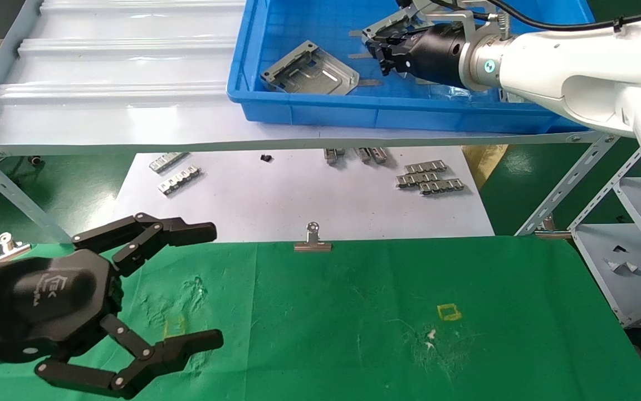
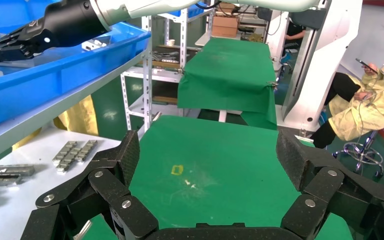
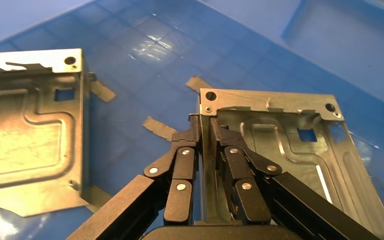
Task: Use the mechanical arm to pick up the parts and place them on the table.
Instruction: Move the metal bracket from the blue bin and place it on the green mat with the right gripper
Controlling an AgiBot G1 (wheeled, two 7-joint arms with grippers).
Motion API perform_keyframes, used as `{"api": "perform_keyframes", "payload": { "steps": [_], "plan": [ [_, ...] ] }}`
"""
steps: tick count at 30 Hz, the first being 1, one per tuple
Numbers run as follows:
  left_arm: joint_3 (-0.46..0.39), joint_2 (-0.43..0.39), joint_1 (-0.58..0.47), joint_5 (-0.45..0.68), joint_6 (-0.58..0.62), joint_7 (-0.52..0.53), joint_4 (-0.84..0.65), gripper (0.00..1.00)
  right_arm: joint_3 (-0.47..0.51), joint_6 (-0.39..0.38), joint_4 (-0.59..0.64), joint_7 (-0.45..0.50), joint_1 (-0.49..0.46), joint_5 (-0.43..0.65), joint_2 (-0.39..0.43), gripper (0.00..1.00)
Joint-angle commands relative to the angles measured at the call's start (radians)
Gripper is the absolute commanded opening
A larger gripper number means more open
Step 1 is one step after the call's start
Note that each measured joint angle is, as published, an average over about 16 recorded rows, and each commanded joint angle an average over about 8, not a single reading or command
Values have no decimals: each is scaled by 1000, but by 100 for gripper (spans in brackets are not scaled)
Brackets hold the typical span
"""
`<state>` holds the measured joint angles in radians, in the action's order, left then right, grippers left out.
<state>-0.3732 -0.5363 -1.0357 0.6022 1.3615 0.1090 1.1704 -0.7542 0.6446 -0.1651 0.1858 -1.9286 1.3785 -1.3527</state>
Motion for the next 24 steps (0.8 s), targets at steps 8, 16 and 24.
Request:
{"api": "perform_keyframes", "payload": {
  "steps": [8,16,24],
  "plan": [
    [0,0,0,0,0,0,0,100,-2,48,10,-54,-32,-26,7,0],
    [0,0,0,0,0,0,0,100,5,135,23,-121,-75,-49,24,0],
    [0,0,0,0,0,0,0,100,4,372,14,-210,-147,-59,92,0]
  ]
}}
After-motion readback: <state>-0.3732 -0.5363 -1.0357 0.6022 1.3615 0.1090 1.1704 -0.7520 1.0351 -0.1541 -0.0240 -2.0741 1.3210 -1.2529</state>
